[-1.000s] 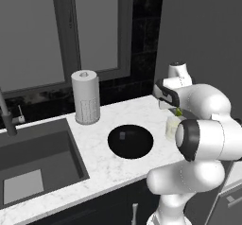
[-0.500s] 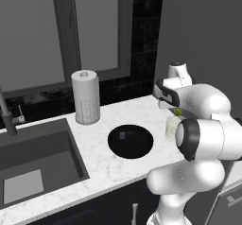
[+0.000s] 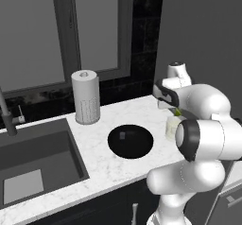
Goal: Grab a lemon wedge from the fridge and one ice cube from the ice bowl, and put them in the glass of lemonade.
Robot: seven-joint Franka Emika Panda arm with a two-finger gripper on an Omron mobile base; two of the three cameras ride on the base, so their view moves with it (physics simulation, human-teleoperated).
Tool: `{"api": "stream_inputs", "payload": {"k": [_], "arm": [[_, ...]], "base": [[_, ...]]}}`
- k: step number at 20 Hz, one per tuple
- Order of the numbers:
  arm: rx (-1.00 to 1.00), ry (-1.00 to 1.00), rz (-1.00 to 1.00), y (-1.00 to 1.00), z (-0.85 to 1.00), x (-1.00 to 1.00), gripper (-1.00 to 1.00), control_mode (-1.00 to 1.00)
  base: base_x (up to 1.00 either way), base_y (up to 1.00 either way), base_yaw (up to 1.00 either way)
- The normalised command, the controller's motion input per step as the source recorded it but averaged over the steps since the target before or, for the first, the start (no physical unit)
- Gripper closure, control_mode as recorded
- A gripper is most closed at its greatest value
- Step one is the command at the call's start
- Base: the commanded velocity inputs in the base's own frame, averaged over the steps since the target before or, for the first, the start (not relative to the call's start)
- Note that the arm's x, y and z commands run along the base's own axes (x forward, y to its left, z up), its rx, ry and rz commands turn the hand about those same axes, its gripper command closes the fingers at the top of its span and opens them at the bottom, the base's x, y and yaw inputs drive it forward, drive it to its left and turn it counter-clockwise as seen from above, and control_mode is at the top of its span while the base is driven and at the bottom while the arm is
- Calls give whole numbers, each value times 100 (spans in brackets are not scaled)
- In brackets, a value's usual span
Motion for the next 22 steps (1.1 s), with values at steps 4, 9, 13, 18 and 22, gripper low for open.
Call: {"api": "stream_inputs", "payload": {"k": [4,9,13,18,22], "arm": [[0,0,0,6,0,0,-100,-100],[0,3,0,0,0,0,-100,-100],[0,6,0,-1,0,7,-100,-100],[1,0,0,0,12,0,-100,-100],[6,-5,0,-4,29,-3,-100,-100]], "base": [[0,0,0],[0,0,0],[0,0,0],[0,0,0],[0,0,0]]}}
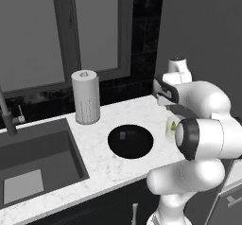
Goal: Grab a lemon wedge from the fridge and one ice cube from the ice bowl, and put them in the glass of lemonade.
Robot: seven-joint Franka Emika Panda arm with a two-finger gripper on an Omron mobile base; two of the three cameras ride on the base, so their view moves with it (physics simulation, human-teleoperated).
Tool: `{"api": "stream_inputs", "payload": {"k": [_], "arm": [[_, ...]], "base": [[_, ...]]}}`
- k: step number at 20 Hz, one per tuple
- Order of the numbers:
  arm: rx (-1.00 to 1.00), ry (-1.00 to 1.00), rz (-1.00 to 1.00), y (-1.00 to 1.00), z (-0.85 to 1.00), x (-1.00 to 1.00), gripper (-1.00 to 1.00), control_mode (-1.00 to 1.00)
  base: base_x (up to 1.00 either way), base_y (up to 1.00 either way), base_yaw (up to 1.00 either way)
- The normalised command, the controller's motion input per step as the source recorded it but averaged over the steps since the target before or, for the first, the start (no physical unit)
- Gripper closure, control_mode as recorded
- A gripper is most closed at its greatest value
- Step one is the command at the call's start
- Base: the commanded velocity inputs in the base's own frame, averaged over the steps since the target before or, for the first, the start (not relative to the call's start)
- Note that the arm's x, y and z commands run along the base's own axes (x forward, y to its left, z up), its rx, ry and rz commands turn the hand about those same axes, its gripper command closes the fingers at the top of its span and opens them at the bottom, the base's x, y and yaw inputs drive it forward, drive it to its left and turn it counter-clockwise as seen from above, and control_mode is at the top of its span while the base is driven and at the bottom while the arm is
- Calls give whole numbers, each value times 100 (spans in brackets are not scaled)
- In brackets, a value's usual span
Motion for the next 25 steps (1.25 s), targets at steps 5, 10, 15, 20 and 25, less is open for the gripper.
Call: {"api": "stream_inputs", "payload": {"k": [5,10,15,20,25], "arm": [[9,-5,0,-22,16,0,-100,-100],[8,-7,0,-11,17,-5,-100,-100],[6,-13,2,1,24,-49,-100,-100],[11,-3,8,17,22,-94,-100,-100],[4,-2,7,16,22,-87,-100,-100]], "base": [[0,0,0],[0,0,0],[0,0,0],[0,0,0],[0,0,0]]}}
